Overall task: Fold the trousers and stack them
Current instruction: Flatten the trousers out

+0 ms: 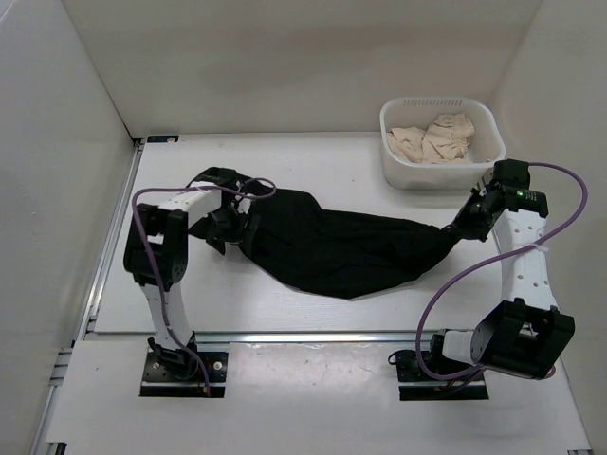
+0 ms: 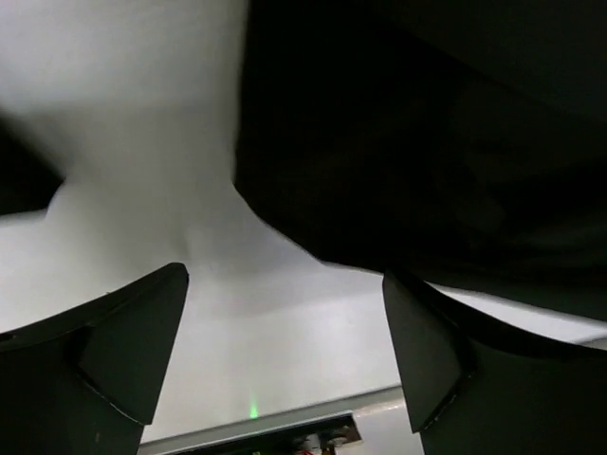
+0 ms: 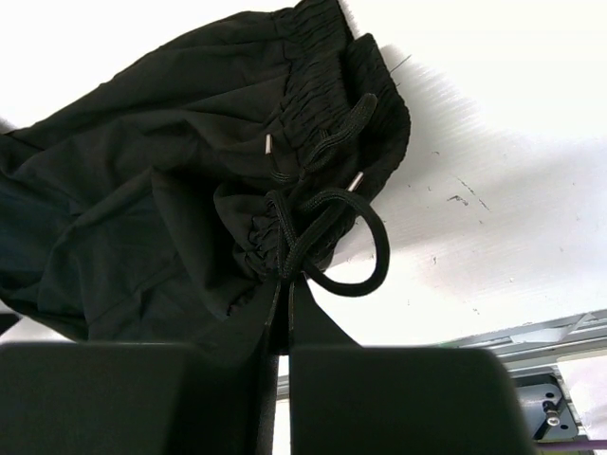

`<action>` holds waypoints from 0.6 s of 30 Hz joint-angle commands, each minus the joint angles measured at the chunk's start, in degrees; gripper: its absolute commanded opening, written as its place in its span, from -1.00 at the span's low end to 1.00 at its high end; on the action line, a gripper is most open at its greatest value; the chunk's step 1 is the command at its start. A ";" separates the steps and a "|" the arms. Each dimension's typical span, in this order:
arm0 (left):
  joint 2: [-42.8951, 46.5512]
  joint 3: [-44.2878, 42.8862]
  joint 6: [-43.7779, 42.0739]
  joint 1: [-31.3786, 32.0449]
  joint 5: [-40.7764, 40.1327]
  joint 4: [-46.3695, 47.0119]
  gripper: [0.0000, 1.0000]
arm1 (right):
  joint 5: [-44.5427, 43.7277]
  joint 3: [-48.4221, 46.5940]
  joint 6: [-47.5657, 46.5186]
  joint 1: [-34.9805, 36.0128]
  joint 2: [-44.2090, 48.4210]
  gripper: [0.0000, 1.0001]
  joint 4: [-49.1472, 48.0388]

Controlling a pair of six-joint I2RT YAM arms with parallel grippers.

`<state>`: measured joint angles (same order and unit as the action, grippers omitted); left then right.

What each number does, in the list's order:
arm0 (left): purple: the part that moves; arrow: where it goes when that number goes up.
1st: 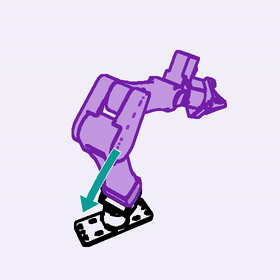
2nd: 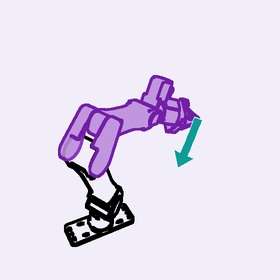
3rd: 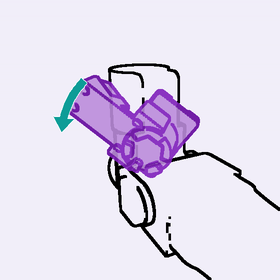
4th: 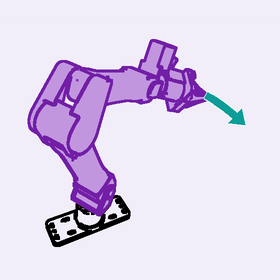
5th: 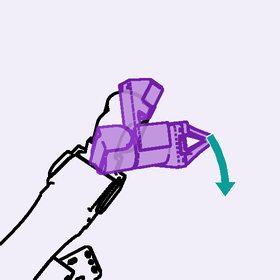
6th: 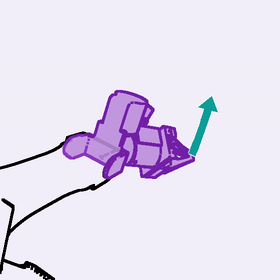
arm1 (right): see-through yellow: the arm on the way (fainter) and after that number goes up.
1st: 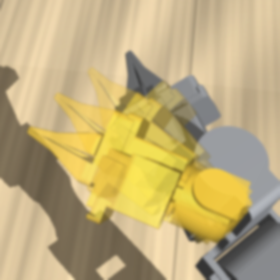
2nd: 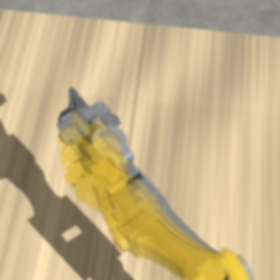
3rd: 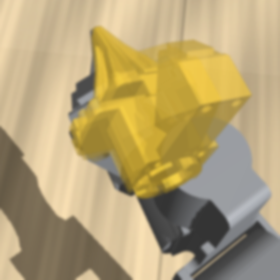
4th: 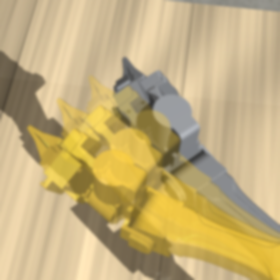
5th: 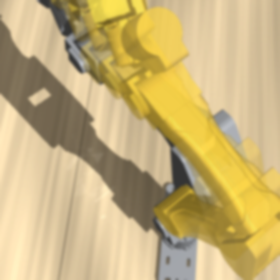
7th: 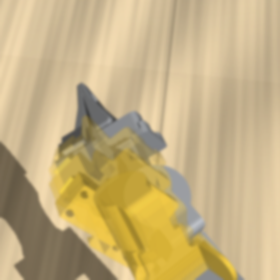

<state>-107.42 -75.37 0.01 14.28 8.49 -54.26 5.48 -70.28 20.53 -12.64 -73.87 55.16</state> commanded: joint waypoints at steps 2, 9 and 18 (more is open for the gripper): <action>-2.70 -4.07 -0.01 -0.40 -1.82 4.51 0.95 | -0.47 0.23 -1.02 -0.19 2.06 -1.00 0.13; -10.27 -7.95 -0.01 0.75 13.63 4.51 0.63 | -0.99 1.90 -1.02 -0.19 3.29 -1.00 0.65; -9.41 -9.61 -0.01 -1.26 15.07 2.58 -0.72 | -0.99 1.81 0.11 -0.19 2.68 -1.00 -0.49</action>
<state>-118.72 -83.66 0.45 14.50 21.96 -51.42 4.62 -67.68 20.56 -12.64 -71.83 55.51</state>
